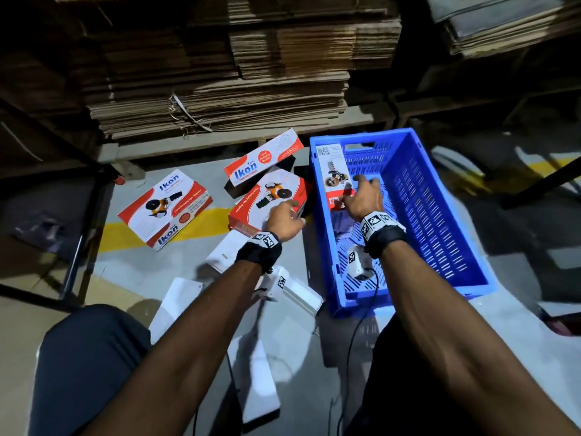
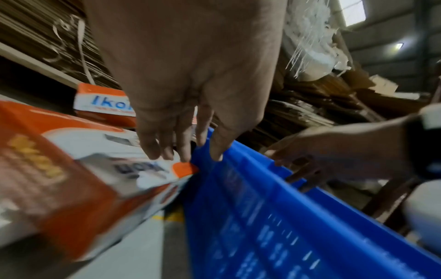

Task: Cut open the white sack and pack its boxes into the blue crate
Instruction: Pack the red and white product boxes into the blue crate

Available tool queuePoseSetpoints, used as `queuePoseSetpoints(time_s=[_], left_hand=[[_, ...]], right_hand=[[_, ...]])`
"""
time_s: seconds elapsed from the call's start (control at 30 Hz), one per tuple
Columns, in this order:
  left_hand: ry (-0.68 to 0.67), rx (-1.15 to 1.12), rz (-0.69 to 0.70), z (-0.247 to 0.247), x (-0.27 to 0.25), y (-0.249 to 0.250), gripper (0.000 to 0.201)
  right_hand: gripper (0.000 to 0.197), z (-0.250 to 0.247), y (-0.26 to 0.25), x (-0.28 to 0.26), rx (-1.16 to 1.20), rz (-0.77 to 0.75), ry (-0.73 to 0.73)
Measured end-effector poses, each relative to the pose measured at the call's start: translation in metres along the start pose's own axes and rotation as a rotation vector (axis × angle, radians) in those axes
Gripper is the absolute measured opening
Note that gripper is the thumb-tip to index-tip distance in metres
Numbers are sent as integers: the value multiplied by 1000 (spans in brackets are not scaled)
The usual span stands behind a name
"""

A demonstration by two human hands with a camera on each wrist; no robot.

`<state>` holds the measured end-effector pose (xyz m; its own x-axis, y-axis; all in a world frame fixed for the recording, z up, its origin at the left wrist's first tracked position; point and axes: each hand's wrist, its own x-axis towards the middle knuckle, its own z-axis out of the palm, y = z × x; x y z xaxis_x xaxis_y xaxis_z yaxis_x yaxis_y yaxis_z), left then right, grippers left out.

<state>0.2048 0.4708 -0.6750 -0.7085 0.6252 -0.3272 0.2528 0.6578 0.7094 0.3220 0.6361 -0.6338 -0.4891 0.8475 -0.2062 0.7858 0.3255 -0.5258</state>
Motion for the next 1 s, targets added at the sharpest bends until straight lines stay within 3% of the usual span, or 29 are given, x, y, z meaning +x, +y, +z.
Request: queuePoseSetpoints(time_s=[0.07,0.13,0.2,0.3,0.43,0.53,0.67,0.77,0.87,0.97,1.0], left_hand=[[87,241,-63,-16,7,-27,84],[78,523,-173,-30,9,-49,116],[62,592,-243,-35,7,-63,140],[49,549,-284,-28,6,-72,153],[159,464,-253,-28,5,-71,146],[232,279,-246,-36,-2,-72,140],[299,-88,-276,-46,-22,-72,122],[349,-436,-261,-50,-38,-69,96],[374,-541,-173,-56,-40,-66,96],[398,-486,-8,-58,-39,-63,110],[422,-429,11,-59,-40,-60,112]], right_hand=[[47,-3,-11,-5,-63,-72,-34],[41,2,-19,-10,-100,-95,-174],[45,10,-25,-16,-142,-113,-294],[53,16,-32,-23,-209,-147,-329],[59,15,-36,-27,-279,-172,-325],[58,10,-46,-36,-283,-195,-259],[45,13,-70,-45,-163,-176,-313],[57,23,-84,-53,-62,-158,-400],[57,27,-100,-61,167,-129,-429],[94,29,-106,-60,530,-12,-442],[97,27,-106,-62,626,17,-447]])
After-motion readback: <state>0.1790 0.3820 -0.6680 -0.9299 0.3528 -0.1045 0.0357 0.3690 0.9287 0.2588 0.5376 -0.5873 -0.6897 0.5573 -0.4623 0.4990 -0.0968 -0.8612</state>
